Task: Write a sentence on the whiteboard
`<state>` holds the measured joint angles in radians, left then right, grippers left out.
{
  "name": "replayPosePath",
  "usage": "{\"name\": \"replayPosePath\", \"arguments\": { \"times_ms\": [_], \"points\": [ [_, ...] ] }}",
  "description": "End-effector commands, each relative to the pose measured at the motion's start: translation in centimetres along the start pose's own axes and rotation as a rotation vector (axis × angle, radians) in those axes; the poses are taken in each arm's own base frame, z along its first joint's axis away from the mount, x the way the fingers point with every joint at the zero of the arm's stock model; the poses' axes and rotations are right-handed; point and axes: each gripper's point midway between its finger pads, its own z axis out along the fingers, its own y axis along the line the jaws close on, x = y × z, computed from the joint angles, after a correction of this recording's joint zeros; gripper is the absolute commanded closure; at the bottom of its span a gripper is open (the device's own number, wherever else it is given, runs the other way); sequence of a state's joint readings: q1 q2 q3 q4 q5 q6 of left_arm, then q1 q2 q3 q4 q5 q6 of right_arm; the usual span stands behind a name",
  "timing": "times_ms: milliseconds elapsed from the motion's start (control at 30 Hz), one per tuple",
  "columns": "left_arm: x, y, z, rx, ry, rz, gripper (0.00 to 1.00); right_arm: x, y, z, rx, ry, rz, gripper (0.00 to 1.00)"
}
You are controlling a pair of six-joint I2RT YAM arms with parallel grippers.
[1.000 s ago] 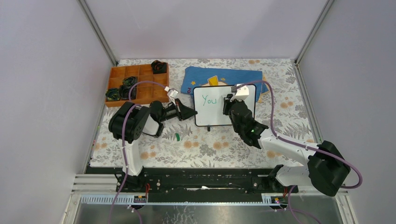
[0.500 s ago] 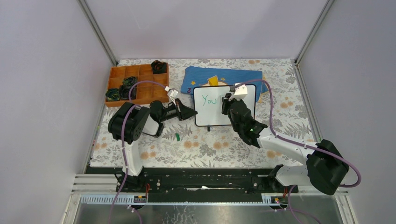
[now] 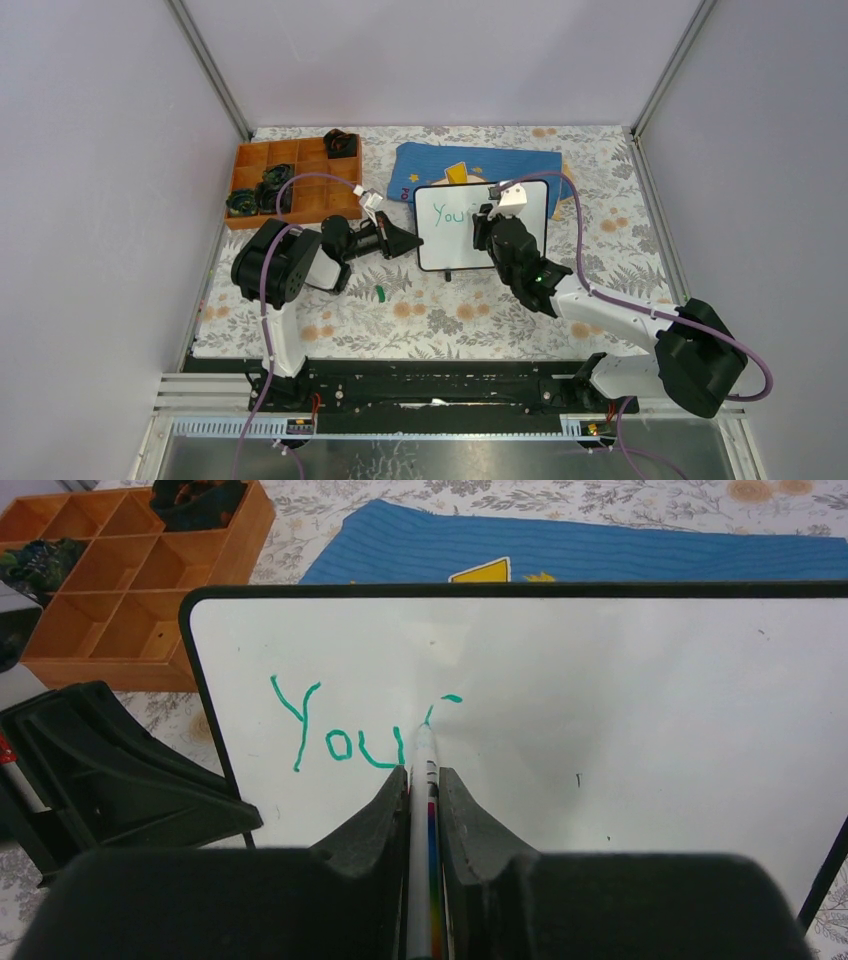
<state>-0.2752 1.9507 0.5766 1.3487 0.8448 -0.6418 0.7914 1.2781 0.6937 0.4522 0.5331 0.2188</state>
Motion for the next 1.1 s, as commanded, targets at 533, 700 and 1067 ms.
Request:
{"name": "replayPosePath", "arguments": {
  "times_ms": [533,700,1067],
  "points": [
    [2.2,0.3,-0.1,-0.03,0.065,-0.034,1.0,0.8,-2.8,-1.4,0.095,0.015,0.003,1.0],
    [2.3,0.3,-0.1,-0.031,0.066,-0.035,1.0,-0.2,-3.1,-1.8,0.109,-0.017,0.014,1.0],
    [2.4,0.3,-0.1,-0.03,0.07,-0.034,1.0,-1.3,-2.9,-2.3,0.077,-0.066,0.046,1.0]
  ]
}}
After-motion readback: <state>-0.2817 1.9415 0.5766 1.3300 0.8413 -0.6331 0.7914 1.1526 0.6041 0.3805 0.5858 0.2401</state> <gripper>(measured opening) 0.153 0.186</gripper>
